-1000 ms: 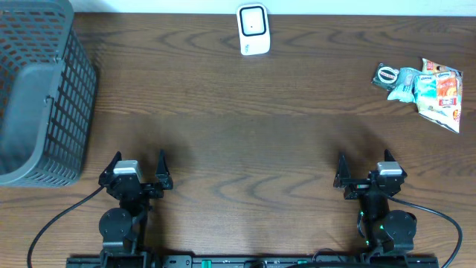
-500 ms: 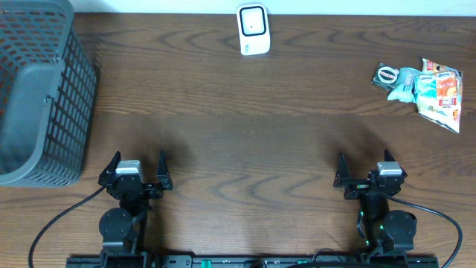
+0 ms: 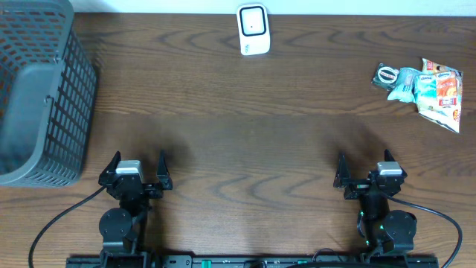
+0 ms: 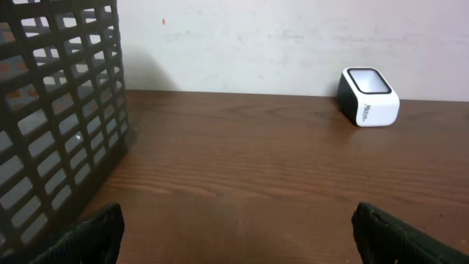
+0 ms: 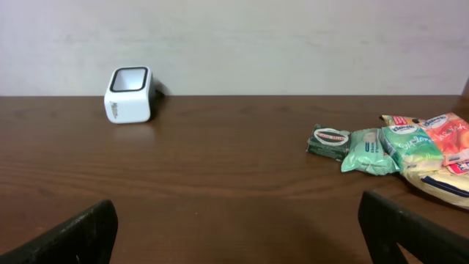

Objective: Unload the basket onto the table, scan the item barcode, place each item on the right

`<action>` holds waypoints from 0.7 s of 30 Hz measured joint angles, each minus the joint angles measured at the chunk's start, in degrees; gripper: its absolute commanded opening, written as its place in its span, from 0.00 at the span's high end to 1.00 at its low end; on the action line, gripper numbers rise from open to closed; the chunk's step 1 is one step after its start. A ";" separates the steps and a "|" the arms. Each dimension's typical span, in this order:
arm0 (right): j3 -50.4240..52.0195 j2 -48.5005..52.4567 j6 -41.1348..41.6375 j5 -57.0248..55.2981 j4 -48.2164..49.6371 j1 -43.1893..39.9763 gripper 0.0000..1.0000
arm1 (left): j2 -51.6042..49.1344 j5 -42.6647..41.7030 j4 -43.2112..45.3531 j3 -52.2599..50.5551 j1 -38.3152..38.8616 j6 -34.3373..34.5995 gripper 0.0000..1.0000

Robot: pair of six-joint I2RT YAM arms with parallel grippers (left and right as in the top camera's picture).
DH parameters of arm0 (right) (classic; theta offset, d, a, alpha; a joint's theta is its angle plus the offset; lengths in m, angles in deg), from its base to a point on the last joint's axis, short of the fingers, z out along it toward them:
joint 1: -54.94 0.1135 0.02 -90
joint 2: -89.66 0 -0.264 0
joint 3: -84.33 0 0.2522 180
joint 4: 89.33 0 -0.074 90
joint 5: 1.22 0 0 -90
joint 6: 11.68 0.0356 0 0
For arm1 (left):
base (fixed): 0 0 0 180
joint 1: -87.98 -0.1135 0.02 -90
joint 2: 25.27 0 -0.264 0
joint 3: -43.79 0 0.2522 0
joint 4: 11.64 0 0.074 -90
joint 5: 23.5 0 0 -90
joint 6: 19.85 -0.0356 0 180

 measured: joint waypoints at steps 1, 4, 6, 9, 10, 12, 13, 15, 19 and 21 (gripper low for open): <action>0.00 0.00 -0.02 0.00 0.00 0.00 0.01 | 0.00 0.00 0.00 0.00 -0.02 0.00 0.03; 0.00 0.00 -0.02 0.00 0.00 0.02 0.01 | 0.00 -0.02 0.00 0.00 0.00 0.00 0.02; 0.00 0.00 -0.02 0.00 0.00 0.00 0.01 | 0.00 0.00 0.00 0.00 -0.02 -0.02 0.02; 0.00 0.00 0.00 0.00 0.00 0.00 0.01 | 0.00 0.00 0.00 0.00 -0.02 -0.02 0.02; 0.00 0.00 -0.02 0.00 0.00 0.02 0.01 | 0.00 0.00 0.00 0.00 0.00 0.00 0.02; 0.00 0.00 -0.02 0.00 0.00 0.00 0.01 | 0.00 0.00 0.00 0.00 -0.02 0.00 0.02; 0.00 0.00 -0.02 0.00 0.00 0.00 0.01 | 0.00 0.00 0.00 0.00 -0.02 0.00 0.02; 0.00 0.00 0.00 0.00 0.00 0.00 0.01 | 0.00 0.00 0.00 0.00 -0.02 -0.02 0.02; 0.00 0.00 -0.02 0.00 0.00 0.02 0.01 | 0.00 0.00 0.00 0.00 -0.02 -0.02 0.02; 0.00 0.00 -0.02 0.00 0.00 0.00 0.01 | 0.00 0.00 0.00 0.00 -0.02 -0.02 0.02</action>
